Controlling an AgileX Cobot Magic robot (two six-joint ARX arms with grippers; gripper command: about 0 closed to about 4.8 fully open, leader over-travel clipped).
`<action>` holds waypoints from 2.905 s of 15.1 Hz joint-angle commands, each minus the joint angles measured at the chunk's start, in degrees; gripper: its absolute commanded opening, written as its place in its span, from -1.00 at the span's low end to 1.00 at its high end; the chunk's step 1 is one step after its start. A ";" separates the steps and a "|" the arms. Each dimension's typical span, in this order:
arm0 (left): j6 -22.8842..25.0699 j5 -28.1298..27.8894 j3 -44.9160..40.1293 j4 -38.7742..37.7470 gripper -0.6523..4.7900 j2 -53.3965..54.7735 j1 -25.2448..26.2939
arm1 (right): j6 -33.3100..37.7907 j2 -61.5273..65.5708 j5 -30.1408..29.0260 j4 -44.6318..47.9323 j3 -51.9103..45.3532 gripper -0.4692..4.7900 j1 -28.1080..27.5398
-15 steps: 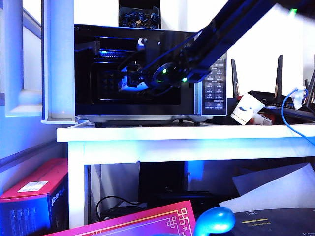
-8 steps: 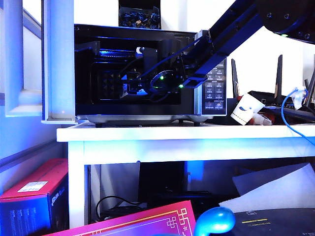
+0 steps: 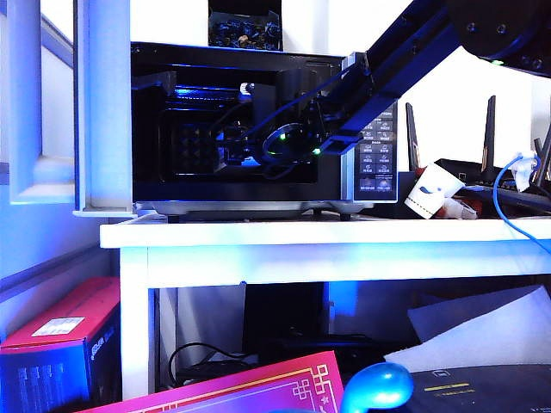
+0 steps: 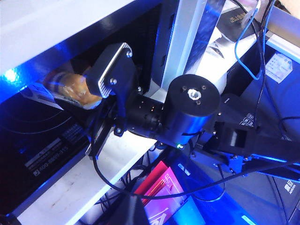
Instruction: Open the microwave door, place the box of snacks from the top of the microwave inside, then close the microwave door.
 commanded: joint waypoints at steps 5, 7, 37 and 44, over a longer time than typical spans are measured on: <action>0.00 0.07 0.26 -0.17 -0.78 -0.44 -0.04 | -0.96 -1.27 -1.40 -2.60 2.49 1.00 0.52; -0.02 0.04 0.28 -0.44 -0.78 -0.44 -0.04 | -1.22 -4.04 -1.38 -8.68 2.49 1.00 0.74; 0.20 0.04 0.28 1.38 -0.78 -0.39 -0.02 | -2.23 -12.13 -4.81 -50.07 2.27 -0.29 1.84; 0.24 0.00 0.28 1.36 -0.78 -0.39 -0.02 | -2.19 -7.48 -4.59 -36.50 2.27 -0.29 1.97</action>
